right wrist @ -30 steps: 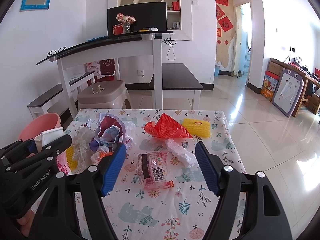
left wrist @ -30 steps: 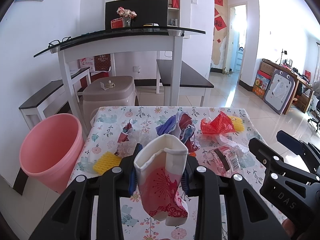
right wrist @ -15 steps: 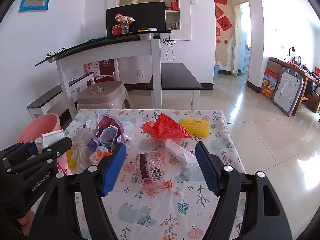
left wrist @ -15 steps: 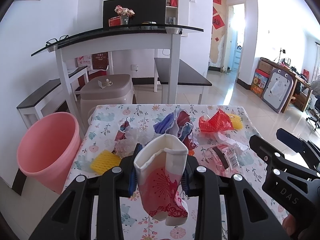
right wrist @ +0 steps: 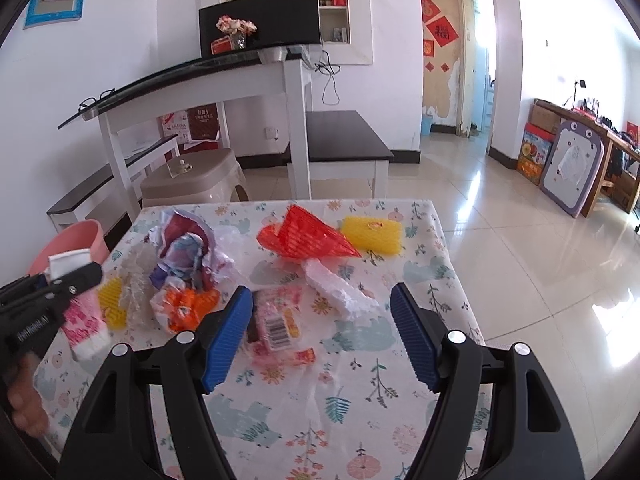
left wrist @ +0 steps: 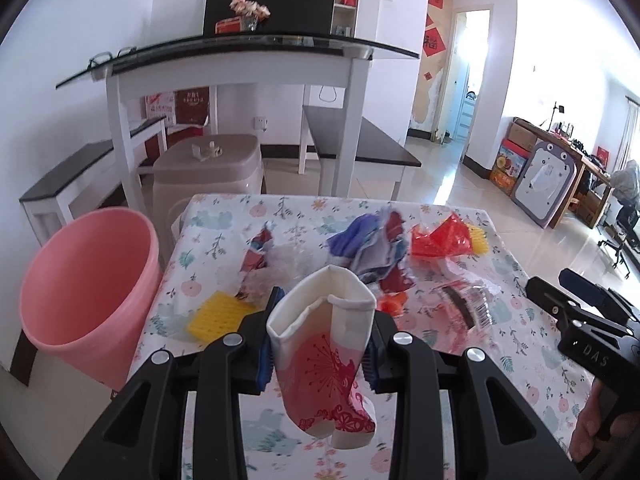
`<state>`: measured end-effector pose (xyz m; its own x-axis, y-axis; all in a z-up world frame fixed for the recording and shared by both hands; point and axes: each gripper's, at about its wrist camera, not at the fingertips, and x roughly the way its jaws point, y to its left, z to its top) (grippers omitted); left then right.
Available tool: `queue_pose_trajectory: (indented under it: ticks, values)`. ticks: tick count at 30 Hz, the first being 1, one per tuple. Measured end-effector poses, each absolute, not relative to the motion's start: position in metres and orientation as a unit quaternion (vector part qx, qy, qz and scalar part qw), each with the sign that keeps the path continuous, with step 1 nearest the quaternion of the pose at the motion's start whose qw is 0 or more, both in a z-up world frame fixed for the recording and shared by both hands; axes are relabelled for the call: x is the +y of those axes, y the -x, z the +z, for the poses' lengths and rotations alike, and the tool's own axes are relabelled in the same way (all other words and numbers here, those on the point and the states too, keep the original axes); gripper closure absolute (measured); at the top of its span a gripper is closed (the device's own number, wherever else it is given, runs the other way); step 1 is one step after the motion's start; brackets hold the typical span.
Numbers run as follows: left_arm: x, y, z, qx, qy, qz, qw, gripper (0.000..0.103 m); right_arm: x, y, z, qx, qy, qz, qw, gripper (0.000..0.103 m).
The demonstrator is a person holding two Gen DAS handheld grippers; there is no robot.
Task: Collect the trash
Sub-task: 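Carry the held paper cup with the left gripper toward the pink bucket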
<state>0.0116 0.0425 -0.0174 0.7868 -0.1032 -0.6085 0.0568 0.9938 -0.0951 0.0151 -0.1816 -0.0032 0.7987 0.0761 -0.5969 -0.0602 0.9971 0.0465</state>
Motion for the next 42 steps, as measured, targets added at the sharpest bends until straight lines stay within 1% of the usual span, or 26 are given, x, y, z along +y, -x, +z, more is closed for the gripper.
queue_pose_trajectory:
  ticks: [13, 24, 28, 33, 42]
  values:
    - [0.098, -0.005, -0.043, 0.359, 0.061, -0.037, 0.931, 0.07, -0.198, -0.027, -0.026, 0.343, -0.035, 0.057, 0.937, 0.031]
    - [0.078, -0.008, -0.042, 0.364, 0.055, -0.082, 0.926, 0.069, -0.188, -0.029, -0.033, 0.354, -0.029, 0.077, 0.932, 0.031]
    - [0.07, -0.011, -0.043, 0.372, 0.052, -0.099, 0.921, 0.063, -0.188, -0.029, -0.032, 0.357, -0.033, 0.081, 0.93, 0.031]
    - [0.067, -0.013, -0.041, 0.376, 0.064, -0.111, 0.918, 0.063, -0.186, -0.026, -0.032, 0.359, -0.035, 0.09, 0.928, 0.031]
    - [0.077, -0.004, -0.017, 0.348, 0.07, -0.105, 0.929, 0.062, -0.182, -0.019, -0.027, 0.35, -0.03, 0.102, 0.931, 0.031]
